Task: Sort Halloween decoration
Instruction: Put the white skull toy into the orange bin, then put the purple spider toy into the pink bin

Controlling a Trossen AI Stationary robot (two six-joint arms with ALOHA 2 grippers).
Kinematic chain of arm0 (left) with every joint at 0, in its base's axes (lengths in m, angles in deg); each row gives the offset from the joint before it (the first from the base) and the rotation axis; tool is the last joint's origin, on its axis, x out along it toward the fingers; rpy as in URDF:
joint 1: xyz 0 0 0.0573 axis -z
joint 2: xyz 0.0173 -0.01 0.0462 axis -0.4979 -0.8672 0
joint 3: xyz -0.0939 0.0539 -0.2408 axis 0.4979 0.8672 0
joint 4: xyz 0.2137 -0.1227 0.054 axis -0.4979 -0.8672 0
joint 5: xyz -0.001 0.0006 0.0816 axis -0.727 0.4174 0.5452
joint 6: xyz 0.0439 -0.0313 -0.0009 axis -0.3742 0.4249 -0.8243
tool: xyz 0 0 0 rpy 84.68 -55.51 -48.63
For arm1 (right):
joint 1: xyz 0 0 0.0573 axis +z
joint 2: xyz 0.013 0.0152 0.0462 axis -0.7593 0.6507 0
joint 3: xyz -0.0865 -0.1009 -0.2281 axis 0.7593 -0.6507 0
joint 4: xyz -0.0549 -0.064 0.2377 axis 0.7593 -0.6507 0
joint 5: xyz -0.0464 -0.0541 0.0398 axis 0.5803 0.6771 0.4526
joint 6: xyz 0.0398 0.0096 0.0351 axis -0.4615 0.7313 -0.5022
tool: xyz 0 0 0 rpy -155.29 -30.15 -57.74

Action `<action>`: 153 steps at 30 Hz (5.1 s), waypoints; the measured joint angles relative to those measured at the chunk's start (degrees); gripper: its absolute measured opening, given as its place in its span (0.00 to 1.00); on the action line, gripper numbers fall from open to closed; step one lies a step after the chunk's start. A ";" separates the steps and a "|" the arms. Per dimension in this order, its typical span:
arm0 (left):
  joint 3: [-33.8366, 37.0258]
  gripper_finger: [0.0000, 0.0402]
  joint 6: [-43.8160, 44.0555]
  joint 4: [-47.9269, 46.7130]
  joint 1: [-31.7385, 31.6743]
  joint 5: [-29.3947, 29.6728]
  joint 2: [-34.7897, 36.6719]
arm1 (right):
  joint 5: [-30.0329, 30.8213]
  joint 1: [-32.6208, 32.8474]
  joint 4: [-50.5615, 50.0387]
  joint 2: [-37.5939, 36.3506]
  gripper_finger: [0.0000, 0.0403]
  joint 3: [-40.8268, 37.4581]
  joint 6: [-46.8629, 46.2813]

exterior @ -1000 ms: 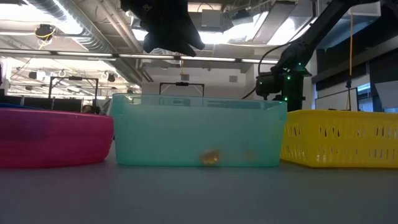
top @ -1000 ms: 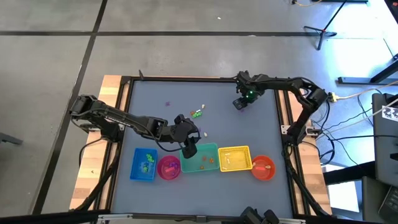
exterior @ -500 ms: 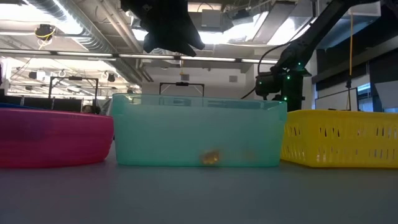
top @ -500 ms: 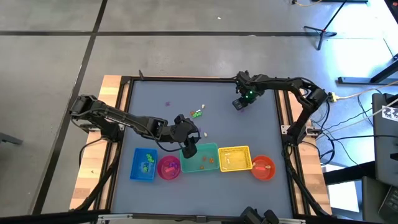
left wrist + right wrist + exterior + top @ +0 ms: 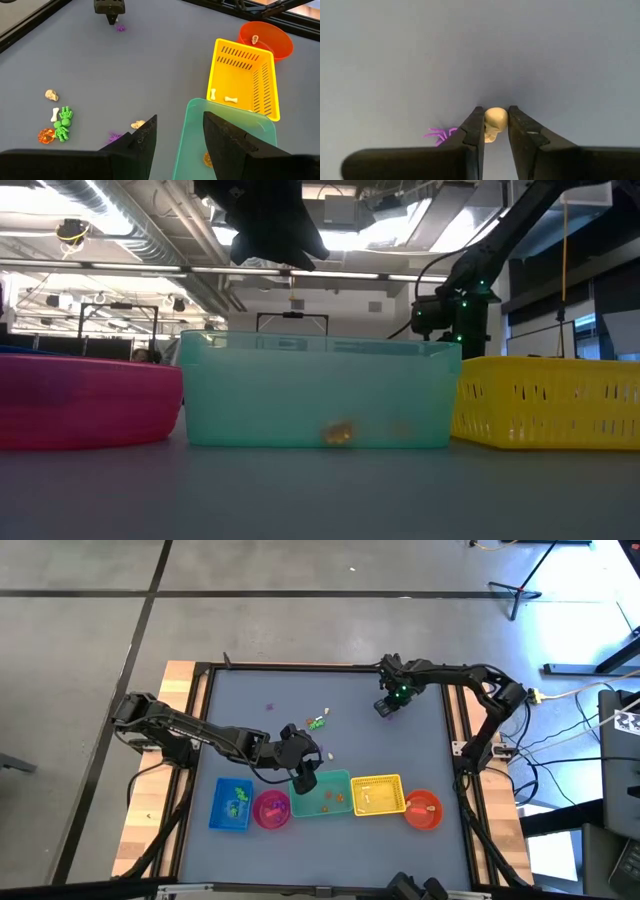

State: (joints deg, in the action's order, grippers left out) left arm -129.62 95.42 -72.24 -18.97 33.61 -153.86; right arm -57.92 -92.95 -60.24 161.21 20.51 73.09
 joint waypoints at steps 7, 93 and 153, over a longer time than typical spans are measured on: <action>0.01 0.36 0.00 0.02 0.00 0.00 0.00 | -0.39 0.02 -1.42 -4.60 0.16 -0.39 0.06; 0.01 0.36 -12.90 -17.03 -34.59 -15.88 -0.02 | -1.79 64.92 -27.03 -27.81 0.47 -0.01 -1.15; 2.92 0.36 -46.58 -24.29 -53.59 -25.37 -10.64 | 0.29 64.92 -20.74 -27.83 0.47 0.01 3.01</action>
State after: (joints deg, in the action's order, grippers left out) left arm -126.70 48.84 -96.53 -72.56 8.24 -164.50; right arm -57.63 -28.04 -80.98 133.38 20.53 76.10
